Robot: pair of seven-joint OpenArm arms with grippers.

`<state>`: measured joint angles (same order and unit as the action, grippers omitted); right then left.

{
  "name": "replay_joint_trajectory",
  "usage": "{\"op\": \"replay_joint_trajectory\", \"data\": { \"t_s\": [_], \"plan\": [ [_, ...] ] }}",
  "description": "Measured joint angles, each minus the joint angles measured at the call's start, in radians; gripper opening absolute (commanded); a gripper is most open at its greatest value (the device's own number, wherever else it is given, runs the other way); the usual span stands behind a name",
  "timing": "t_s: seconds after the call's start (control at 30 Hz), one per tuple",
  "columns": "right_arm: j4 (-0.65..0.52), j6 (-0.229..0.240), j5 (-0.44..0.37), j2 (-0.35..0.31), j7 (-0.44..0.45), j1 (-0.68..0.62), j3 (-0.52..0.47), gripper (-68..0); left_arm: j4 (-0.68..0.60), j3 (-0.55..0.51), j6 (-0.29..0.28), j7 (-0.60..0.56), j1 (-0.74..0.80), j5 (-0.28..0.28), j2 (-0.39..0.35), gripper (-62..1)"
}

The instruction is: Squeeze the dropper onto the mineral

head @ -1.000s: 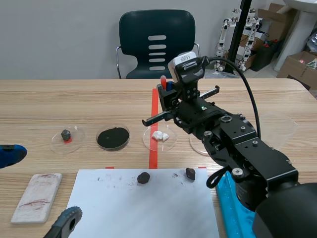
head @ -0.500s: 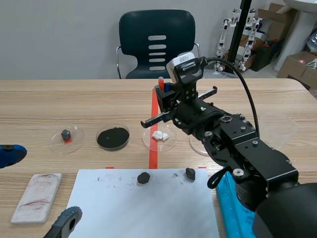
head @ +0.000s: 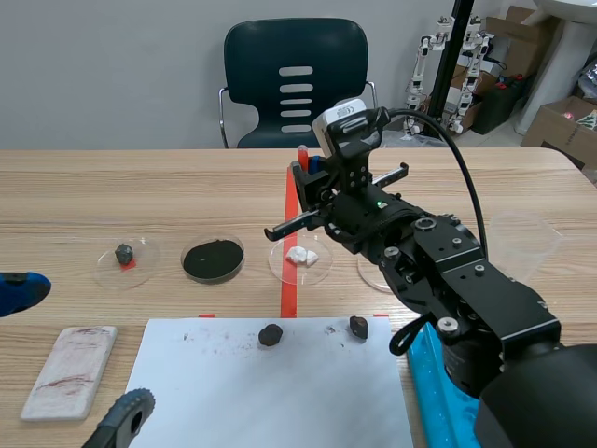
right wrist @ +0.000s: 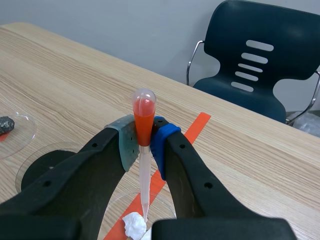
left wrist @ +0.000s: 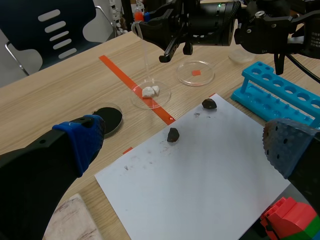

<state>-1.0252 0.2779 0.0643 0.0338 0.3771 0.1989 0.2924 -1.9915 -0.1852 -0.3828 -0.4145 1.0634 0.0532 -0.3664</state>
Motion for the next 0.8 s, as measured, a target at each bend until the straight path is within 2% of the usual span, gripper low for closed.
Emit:
{"op": "replay_joint_trajectory", "data": {
  "t_s": [0.13, 0.8],
  "plan": [
    [0.000, 0.000, 0.000, 0.000, 0.000, 0.000, 0.000, -66.7, 0.000, 0.000, 0.000, 0.000, 0.000, 0.000, 0.000, 1.4],
    [0.000, 0.000, 0.000, 0.000, 0.000, 0.000, 0.000, -66.6, 0.000, 0.000, 0.000, 0.000, 0.000, 0.000, 0.000, 1.4]
  ]
}}
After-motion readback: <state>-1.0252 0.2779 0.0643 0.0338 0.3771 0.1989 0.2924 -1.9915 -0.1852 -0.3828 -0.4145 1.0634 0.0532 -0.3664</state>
